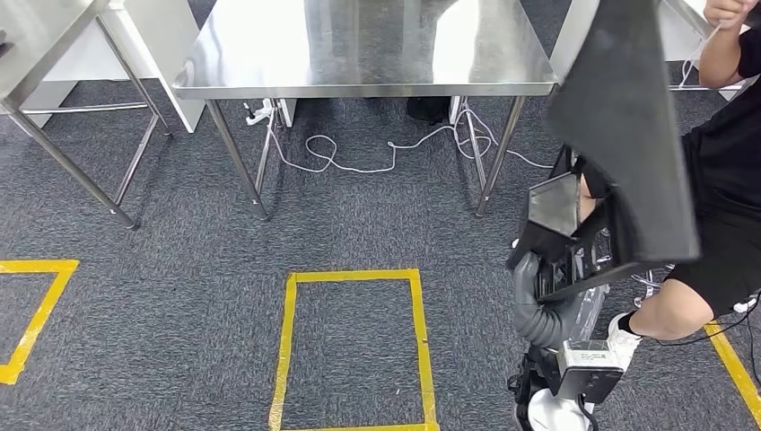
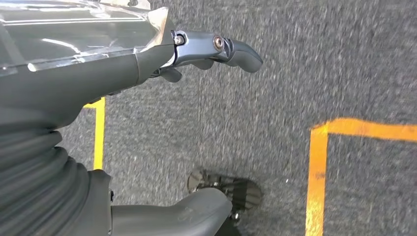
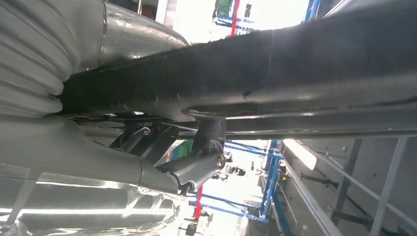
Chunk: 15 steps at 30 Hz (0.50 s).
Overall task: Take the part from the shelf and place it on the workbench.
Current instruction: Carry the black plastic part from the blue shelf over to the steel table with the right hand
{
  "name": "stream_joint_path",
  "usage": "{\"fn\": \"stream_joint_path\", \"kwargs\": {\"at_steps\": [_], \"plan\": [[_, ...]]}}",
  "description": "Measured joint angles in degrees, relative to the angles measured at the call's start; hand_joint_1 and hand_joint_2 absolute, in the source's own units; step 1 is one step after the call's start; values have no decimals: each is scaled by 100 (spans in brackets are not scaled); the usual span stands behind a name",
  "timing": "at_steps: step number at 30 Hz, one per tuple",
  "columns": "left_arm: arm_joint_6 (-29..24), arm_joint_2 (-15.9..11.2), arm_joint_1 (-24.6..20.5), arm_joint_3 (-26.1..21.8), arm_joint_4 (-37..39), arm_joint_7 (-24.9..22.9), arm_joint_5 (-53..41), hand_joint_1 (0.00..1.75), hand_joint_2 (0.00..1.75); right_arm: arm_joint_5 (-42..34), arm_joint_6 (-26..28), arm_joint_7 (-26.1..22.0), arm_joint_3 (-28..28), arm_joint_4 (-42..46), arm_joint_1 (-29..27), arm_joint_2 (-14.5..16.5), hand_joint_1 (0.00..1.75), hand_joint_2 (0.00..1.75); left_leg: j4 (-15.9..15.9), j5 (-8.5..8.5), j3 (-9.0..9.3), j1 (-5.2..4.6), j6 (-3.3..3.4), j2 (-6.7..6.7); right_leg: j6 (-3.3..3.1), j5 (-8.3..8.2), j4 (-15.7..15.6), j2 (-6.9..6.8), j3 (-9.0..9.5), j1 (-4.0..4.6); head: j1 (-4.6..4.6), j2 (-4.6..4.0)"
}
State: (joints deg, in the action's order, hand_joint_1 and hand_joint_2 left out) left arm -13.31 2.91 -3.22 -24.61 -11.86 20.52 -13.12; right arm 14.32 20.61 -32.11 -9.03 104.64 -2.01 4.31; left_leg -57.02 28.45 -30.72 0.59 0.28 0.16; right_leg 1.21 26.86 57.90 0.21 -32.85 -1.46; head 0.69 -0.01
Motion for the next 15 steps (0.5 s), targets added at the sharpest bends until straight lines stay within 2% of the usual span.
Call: {"fn": "stream_joint_path", "kwargs": {"at_steps": [2, 3, 5, 6, 7, 8, 9, 10, 11, 12, 13, 15], "plan": [[0, 3, -9, -3, -1, 0, -13, 0, 175, 1, 0, 1, -3, 2, 3, 1, 175, 175, -235, 120, -81, 42, -60, 0, -96, 35, -10, 14, 60, -4, -20, -1], [0, 3, -13, -5, -1, 0, -17, 0, 175, 2, 0, 1, -4, 2, 4, 2, 175, 175, -526, 239, -227, 55, -85, -3, -137, 58, -14, 18, 97, -5, -33, -1], [0, 2, -3, -10, -1, -1, -25, 0, 175, 2, 0, 1, -4, 1, -1, 4, 175, 175, -1323, 498, -711, 58, -114, -5, -210, 118, -13, 21, 156, 30, -50, -1], [0, 2, 9, -11, -1, -2, -25, 0, 175, 2, 0, 2, -4, 0, -8, 5, 175, 175, -1620, 539, -938, 58, -114, -6, -229, 152, -13, 31, 190, 49, -50, -1], [0, 2, 20, -13, -1, -3, -26, 0, 175, 2, 0, 3, -4, -1, -14, 6, 175, 175, -1728, 467, -1081, 56, -99, -6, -241, 191, -13, 44, 235, 68, -50, -1], [0, 2, 27, -13, -1, -4, -26, 0, 175, 2, 0, 4, -4, -1, -19, 7, 175, 175, -1603, 277, -1107, 48, -66, -7, -243, 236, -14, 59, 294, 88, -50, -1], [0, 0, 29, -13, -1, -4, -27, 0, 175, 2, 0, 4, -4, -1, -20, 8, 175, 175, -1274, -3, -1027, 32, -11, -12, -243, 287, -17, 72, 366, 107, -50, -1], [-1, -9, 29, -14, -1, -4, -28, 0, 175, 2, 0, 4, -4, -2, -20, 10, 175, 175, -883, -261, -888, 2, 69, -23, -244, 338, -25, 80, 420, 110, -45, -1], [-1, -16, 27, -14, -1, -4, -31, 0, 175, 2, 1, 3, -3, -3, -16, 13, 175, 175, -538, -422, -747, -32, 151, -27, -230, 385, -36, 87, 458, 130, -27, -1], [-2, -29, 23, -14, -2, -4, -34, 0, 175, 2, 1, 3, -3, -5, -14, 18, 175, 175, -307, -483, -644, -71, 219, -32, -207, 424, -51, 90, 476, 120, -13, -1], [-4, -40, 21, -15, -2, -4, -38, 0, 175, 2, 1, 4, -3, -7, -15, 22, 175, 175, -200, -455, -591, -108, 270, -34, -181, 442, -65, 91, 496, 108, -2, 0], [-7, -51, 22, -15, -4, -4, -41, 0, 175, 2, 1, 6, -3, -9, -20, 29, 175, 175, -104, -385, -540, -154, 317, -34, -119, 431, -55, 86, 572, 96, -16, 1]]}}
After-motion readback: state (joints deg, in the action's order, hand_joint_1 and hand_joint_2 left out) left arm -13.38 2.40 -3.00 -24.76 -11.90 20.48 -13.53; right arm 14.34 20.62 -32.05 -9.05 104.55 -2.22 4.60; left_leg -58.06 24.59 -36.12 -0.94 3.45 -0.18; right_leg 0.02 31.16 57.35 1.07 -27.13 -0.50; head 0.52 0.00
